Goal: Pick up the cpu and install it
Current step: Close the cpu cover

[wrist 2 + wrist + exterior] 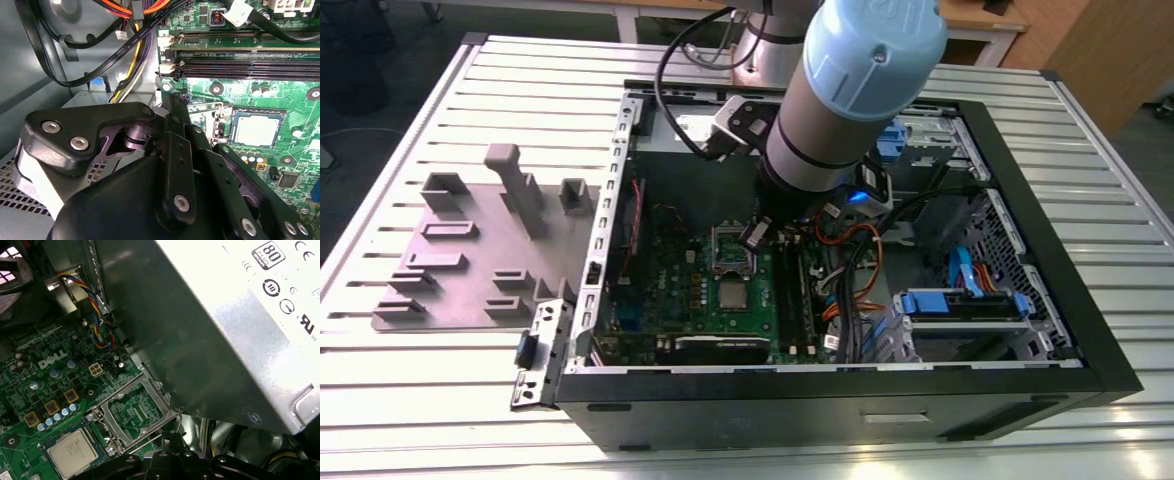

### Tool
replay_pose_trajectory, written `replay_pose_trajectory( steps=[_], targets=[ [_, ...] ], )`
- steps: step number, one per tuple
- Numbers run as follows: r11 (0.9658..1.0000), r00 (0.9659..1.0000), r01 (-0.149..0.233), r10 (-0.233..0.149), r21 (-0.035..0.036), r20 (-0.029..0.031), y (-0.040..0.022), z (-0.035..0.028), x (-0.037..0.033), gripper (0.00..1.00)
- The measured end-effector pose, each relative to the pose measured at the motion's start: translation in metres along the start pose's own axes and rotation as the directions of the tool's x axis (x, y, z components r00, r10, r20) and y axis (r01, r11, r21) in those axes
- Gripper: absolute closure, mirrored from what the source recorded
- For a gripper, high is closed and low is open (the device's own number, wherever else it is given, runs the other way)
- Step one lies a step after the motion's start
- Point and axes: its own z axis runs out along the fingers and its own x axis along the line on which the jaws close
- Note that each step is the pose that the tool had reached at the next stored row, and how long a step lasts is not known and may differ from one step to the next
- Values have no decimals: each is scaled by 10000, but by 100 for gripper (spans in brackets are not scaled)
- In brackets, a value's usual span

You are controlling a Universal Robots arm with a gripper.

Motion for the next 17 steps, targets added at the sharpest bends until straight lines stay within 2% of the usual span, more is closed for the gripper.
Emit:
replay_pose_trajectory(
  steps=[5,11,17],
  targets=[
    [10000,10000,1,-1,-1,0,-2,0,-2,89],
    [10000,10000,0,0,-1,0,-22,9,-62,89],
    [10000,10000,1,-1,-1,3,-24,56,-110,89]
  ],
)
